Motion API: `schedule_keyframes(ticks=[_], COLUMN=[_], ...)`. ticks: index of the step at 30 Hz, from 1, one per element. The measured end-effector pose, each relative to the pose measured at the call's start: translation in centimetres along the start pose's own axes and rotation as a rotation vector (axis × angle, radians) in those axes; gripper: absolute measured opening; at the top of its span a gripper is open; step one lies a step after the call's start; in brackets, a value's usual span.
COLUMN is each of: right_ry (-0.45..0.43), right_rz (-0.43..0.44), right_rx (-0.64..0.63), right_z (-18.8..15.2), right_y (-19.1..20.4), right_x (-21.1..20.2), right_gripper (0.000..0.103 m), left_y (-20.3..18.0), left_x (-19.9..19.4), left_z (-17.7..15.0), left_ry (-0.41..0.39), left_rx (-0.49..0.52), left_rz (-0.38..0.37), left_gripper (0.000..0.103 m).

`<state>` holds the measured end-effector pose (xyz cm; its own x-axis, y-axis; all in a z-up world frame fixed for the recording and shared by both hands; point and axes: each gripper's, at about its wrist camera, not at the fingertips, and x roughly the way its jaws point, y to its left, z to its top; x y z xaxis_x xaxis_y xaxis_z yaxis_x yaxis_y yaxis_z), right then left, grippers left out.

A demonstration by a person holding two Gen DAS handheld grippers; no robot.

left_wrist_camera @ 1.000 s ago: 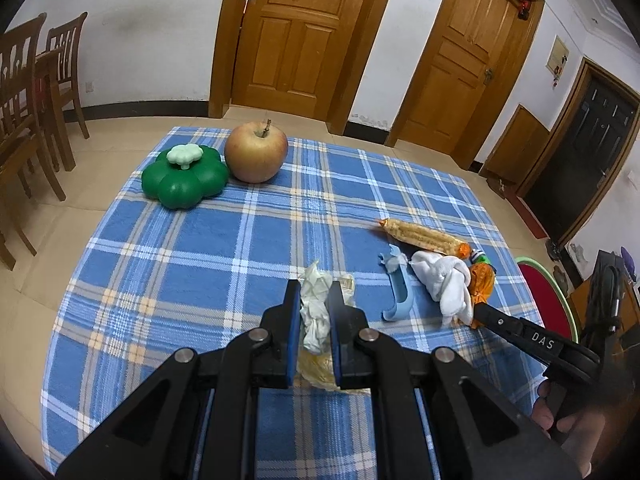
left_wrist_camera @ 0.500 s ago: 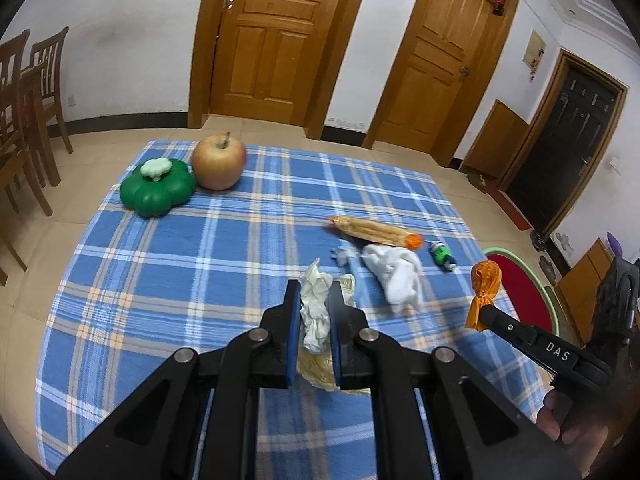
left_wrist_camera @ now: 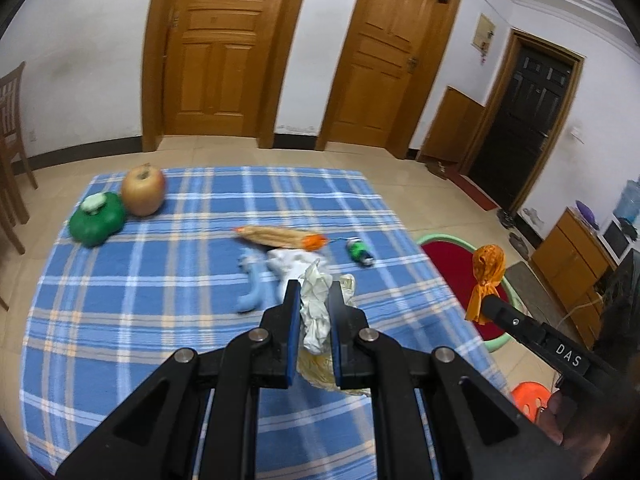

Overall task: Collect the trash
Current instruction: 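Carry the crumpled paper and orange net bag over the red bucket, then open both tools to drop the paper and orange net into the bucket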

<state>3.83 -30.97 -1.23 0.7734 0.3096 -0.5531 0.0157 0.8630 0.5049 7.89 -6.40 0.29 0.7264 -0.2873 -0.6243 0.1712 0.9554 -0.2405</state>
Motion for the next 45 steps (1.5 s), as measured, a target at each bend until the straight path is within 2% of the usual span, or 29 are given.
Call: schedule_keyframes(ticks=[7,14,23,34,42,44,45], right_ry=[-0.052,-0.075,-0.054,-0.019,-0.013,-0.011,-0.011], right_rz=[-0.049,-0.130,-0.213,-0.216,-0.224,-0.225,-0.225], right_rx=[0.064,0.125,0.208,0.265,0.249,0.253,0.253], right_z=[1.1,2.1,3.7,4.0,4.7,4.7,4.7], right_y=[-3.9,-8.6,-15.0,-18.4,-18.6,-18.8,-18.8], right_x=[-2.0,-2.5,-1.2,0.6,1.0,1.1,1.2], right_gripper=[0.008,0.008,0.008,0.008,0.010,0.011,0.012], left_y=[-4.8,-10.7,-17.1,-20.0,-20.5,-20.6,-20.5], left_x=[3.0,7.8,14.0,18.7,20.2,20.4,20.6], left_z=[0.9,2.2,3.1,2.1,2.0,2.0,2.0], left_ry=[0.047,0.092,0.147,0.211,0.230,0.236,0.240], left_rx=[0.078,0.179,0.229,0.259,0.269,0.262,0.257], left_rz=[-0.069,-0.138,-0.189,-0.195,-0.172,-0.177,-0.177], left_gripper=[0.012,0.012,0.012,0.012,0.012,0.013,0.018])
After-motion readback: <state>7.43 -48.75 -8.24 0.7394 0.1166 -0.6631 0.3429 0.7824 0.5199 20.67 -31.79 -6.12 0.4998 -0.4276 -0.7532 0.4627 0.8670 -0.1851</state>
